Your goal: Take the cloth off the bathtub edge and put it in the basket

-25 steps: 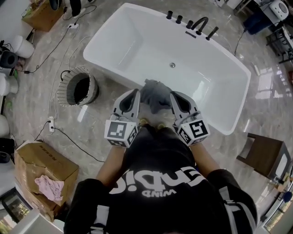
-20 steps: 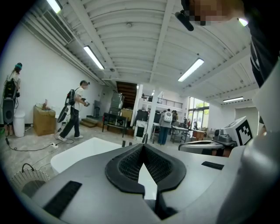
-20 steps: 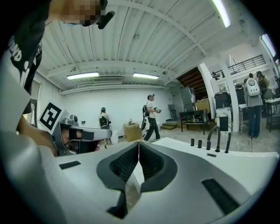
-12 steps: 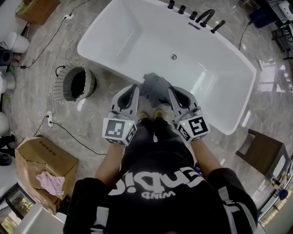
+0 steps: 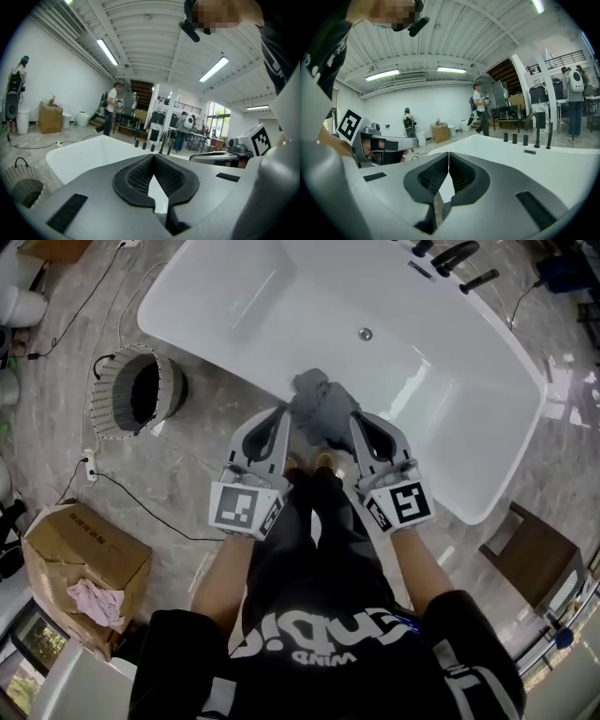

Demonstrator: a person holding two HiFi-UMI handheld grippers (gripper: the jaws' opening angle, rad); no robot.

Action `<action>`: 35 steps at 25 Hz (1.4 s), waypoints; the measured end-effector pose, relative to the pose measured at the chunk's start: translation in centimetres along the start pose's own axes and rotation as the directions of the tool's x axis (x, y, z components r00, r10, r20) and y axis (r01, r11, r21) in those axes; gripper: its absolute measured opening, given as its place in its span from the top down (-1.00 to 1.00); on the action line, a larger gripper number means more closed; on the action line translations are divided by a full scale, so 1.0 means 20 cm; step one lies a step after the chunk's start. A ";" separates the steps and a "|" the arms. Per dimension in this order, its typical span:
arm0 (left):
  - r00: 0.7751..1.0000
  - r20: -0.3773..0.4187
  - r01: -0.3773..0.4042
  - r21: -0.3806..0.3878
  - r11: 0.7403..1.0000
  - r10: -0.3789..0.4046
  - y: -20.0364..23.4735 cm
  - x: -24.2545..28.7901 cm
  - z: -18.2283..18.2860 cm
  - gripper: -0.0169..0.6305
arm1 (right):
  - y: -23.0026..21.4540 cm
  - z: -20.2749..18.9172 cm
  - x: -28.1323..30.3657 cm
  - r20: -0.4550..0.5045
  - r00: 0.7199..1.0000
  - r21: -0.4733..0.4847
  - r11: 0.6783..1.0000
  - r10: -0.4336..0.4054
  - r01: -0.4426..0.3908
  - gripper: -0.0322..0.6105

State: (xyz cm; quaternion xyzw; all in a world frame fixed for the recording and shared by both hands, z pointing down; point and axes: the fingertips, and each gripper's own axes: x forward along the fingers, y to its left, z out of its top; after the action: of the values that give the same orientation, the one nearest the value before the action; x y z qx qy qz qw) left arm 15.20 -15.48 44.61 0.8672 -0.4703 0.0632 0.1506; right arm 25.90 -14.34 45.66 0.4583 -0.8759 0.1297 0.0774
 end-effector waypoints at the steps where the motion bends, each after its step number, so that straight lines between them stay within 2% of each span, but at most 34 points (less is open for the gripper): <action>1: 1.000 -0.003 -0.001 -0.004 1.000 0.001 0.01 0.02 -0.03 0.91 | -0.01 -0.03 0.01 -0.003 1.000 -0.001 1.000 0.001 -0.001 0.86; 9: 1.000 -0.018 -0.007 -0.020 1.000 0.006 0.03 0.04 -0.10 0.91 | -0.01 -0.10 0.06 -0.049 0.998 -0.009 0.999 0.042 -0.042 0.85; 14: 1.000 -0.027 0.001 -0.025 1.000 -0.002 0.03 0.03 -0.11 0.91 | 0.04 -0.14 0.07 -0.091 0.991 0.006 0.995 0.102 -0.102 0.25; 17: 0.999 -0.034 0.007 -0.027 1.000 -0.008 0.03 0.02 -0.12 0.91 | 0.07 -0.16 0.07 -0.106 0.987 0.007 0.992 0.124 -0.124 0.07; 22: 0.999 -0.042 0.009 -0.034 0.999 -0.011 0.02 0.03 -0.15 0.91 | 0.09 -0.29 0.10 -0.177 0.971 0.016 0.986 0.163 -0.163 0.05; 25: 0.999 -0.050 0.013 -0.040 0.999 -0.015 0.02 0.03 -0.18 0.91 | 0.10 -0.42 0.15 -0.253 0.951 -0.020 0.982 0.178 -0.189 0.05; 30: 0.998 -0.064 0.013 -0.050 0.999 -0.017 0.04 0.02 -0.23 0.91 | 0.07 -0.66 0.24 -0.352 0.923 -0.033 0.983 0.155 -0.178 0.05; 35: 0.997 -0.079 0.007 -0.053 0.999 -0.011 0.06 0.01 -0.28 0.91 | 0.02 -0.99 0.32 -0.483 0.865 -0.040 0.984 0.133 -0.174 0.05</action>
State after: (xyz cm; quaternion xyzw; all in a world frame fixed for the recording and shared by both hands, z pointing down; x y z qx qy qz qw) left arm 14.61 -14.50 50.15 0.8620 -0.4614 0.0844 0.1924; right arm 22.15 -13.21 66.17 0.3372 -0.8678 0.2087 0.2995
